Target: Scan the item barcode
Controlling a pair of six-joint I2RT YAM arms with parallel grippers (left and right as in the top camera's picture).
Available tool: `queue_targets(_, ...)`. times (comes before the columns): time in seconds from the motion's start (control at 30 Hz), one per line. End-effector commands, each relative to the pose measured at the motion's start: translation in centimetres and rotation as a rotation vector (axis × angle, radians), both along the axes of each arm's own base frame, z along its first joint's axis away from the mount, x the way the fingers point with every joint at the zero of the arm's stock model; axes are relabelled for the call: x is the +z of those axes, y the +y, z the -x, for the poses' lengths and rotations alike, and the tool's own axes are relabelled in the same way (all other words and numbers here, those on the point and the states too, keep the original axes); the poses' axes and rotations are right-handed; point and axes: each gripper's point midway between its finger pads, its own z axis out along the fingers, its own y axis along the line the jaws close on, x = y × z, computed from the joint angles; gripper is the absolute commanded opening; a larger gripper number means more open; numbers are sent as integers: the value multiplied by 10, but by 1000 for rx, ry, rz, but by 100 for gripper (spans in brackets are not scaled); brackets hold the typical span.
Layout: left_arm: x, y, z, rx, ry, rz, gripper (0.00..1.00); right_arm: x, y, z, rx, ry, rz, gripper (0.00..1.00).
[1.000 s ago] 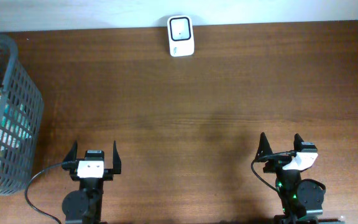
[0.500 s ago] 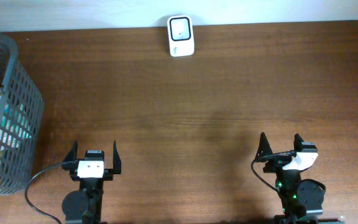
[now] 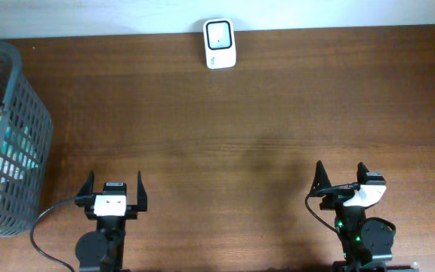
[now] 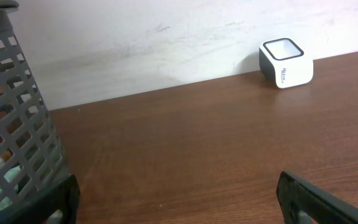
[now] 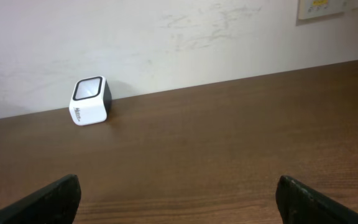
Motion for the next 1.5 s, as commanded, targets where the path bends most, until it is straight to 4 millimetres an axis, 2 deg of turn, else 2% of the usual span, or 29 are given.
queue_targets(0.0,-1,1,0,7,-1,-14,99,-3,2,0,9,4,3,98)
queue_targets(1.1,-1,0,0,-1,-2,-12,99,-3,2,0,9,4,3,99)
queue_targets(1.47,27,-1,2,-6,-75,3,99,-3,2,0,9,4,3,99)
